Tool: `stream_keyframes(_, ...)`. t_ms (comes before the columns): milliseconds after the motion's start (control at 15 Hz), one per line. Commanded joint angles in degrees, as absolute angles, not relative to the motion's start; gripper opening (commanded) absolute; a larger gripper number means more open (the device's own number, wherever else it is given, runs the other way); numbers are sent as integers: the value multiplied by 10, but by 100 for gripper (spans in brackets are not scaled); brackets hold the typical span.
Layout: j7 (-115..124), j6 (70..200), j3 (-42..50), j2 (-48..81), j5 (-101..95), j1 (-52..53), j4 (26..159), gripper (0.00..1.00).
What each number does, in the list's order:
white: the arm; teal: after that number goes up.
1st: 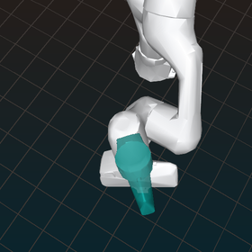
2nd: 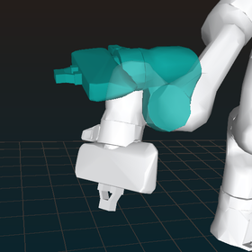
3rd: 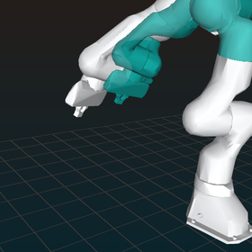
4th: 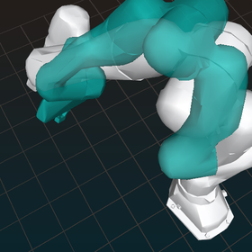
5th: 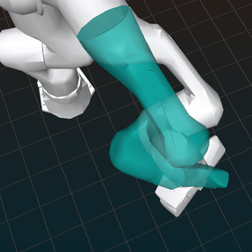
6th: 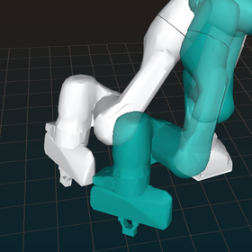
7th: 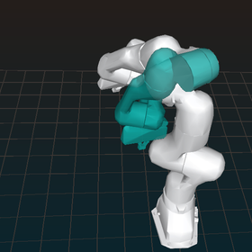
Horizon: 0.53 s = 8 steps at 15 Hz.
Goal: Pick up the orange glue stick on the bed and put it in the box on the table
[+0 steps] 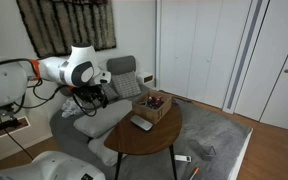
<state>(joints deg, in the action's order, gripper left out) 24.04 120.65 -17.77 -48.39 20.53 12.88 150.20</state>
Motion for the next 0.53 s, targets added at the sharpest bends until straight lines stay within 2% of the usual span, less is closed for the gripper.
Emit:
stream_keyframes(0,239,1204,-179,-484,206,127,1500,100)
stream_keyframes(200,256,1193,-164,-496,196,100,1509,100)
stream_keyframes(467,260,1135,-91,-559,148,12,1553,100)
